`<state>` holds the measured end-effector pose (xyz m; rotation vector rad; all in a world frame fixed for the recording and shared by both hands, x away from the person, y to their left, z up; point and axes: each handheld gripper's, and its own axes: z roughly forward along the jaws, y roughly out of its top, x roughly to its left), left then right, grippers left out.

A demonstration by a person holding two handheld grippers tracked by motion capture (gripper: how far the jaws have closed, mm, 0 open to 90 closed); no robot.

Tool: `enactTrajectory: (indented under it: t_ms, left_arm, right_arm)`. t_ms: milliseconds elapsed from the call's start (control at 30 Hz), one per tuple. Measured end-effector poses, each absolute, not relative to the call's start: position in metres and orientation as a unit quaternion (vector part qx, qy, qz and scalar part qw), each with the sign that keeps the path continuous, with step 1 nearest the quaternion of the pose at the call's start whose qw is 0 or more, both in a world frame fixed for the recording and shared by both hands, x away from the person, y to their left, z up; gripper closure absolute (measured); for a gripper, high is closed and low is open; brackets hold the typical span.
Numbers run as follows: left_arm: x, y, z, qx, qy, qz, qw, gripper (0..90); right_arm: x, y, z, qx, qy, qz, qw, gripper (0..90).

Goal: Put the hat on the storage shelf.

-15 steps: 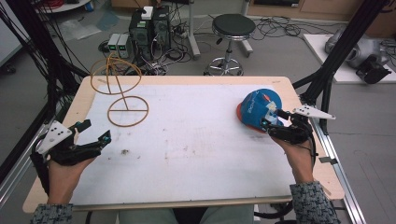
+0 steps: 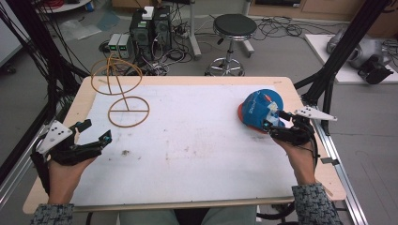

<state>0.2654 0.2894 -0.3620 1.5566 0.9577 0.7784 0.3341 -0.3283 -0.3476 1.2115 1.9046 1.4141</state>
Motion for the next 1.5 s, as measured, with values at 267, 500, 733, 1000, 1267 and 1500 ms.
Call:
enactTrajectory:
  t_ms: [267, 500, 733, 1000, 1267, 1500]
  left_arm:
    - [0.265, 0.291, -0.362, 0.655, 0.406, 0.328, 0.546, 18.0]
    - [0.266, 0.29, -0.362, 0.657, 0.404, 0.326, 0.546, 18.2]
    - [0.265, 0.292, -0.363, 0.657, 0.407, 0.327, 0.544, 18.1]
    - [0.266, 0.292, -0.365, 0.657, 0.409, 0.324, 0.544, 18.2]
    - [0.267, 0.29, -0.365, 0.659, 0.407, 0.324, 0.543, 18.3]
    - [0.267, 0.29, -0.363, 0.658, 0.405, 0.324, 0.545, 18.3]
  right_arm:
    - [0.336, -0.327, -0.348, 0.437, 0.697, 0.515, 0.24, 15.6]
    - [0.337, -0.329, -0.349, 0.439, 0.7, 0.511, 0.238, 16.9]
    - [0.341, -0.329, -0.349, 0.435, 0.701, 0.51, 0.243, 17.6]
    - [0.349, -0.333, -0.351, 0.434, 0.701, 0.505, 0.256, 20.8]
    - [0.369, -0.341, -0.357, 0.438, 0.693, 0.501, 0.275, 26.1]
    - [0.393, -0.346, -0.366, 0.422, 0.712, 0.491, 0.273, 31.8]
